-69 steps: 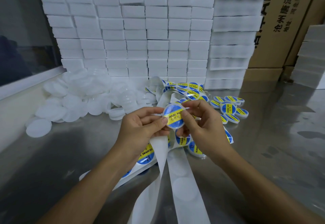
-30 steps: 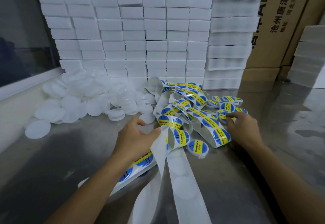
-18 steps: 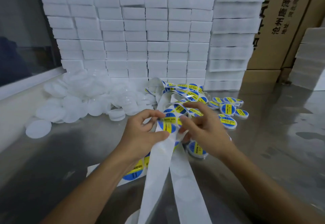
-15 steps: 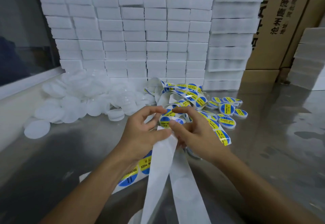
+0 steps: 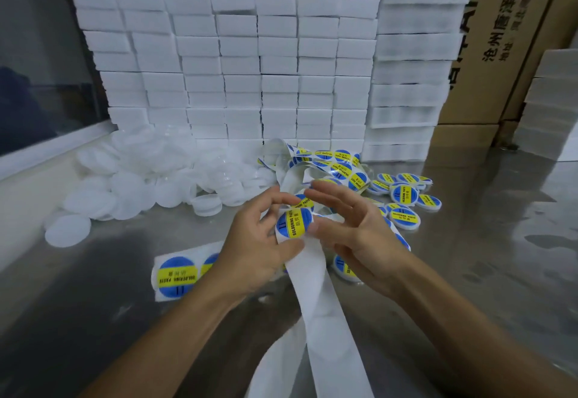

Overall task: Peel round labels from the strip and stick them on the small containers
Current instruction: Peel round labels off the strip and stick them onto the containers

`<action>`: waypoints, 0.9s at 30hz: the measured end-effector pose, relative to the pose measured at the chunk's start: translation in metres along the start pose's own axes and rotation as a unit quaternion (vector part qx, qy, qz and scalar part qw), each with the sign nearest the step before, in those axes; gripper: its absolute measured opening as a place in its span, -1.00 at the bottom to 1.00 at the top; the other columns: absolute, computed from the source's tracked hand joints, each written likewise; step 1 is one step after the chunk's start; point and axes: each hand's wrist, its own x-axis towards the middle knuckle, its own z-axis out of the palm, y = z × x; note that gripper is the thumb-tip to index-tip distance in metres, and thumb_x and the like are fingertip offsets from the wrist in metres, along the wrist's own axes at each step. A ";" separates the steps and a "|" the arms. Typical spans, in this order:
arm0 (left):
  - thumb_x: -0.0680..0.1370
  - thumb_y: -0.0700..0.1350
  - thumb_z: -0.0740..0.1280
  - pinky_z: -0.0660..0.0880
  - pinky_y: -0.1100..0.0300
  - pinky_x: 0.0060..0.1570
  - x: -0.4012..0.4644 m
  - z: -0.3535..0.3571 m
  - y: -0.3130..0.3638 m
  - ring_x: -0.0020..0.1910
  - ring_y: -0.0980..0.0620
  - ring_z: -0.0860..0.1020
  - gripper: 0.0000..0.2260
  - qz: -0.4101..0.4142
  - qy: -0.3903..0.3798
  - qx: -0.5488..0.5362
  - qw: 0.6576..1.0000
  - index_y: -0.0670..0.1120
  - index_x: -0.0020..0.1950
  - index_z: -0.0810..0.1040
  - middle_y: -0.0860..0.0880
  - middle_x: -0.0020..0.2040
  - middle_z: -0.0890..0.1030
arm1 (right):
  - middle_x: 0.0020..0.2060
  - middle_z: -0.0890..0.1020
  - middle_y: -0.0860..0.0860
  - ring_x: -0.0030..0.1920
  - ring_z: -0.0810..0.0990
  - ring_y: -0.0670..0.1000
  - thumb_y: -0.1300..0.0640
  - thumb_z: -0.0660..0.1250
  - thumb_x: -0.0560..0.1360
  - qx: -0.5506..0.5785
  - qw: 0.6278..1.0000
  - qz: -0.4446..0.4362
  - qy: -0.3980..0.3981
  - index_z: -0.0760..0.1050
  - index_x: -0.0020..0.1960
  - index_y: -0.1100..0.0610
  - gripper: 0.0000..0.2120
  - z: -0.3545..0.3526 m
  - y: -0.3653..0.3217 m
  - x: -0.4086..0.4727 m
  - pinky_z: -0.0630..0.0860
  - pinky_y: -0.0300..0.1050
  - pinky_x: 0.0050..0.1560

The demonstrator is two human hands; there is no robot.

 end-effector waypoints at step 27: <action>0.50 -0.21 0.42 0.59 0.27 -0.13 0.001 0.000 0.002 -0.17 0.09 0.68 -0.94 -0.053 0.073 0.061 0.994 -0.13 -0.09 0.69 -0.01 -0.18 0.72 | 0.07 0.64 0.11 -0.13 0.67 -0.02 0.21 0.43 0.50 -0.480 0.777 -0.397 0.094 0.68 -0.03 0.20 -0.91 0.004 0.008 -0.004 0.58 -0.16 -0.12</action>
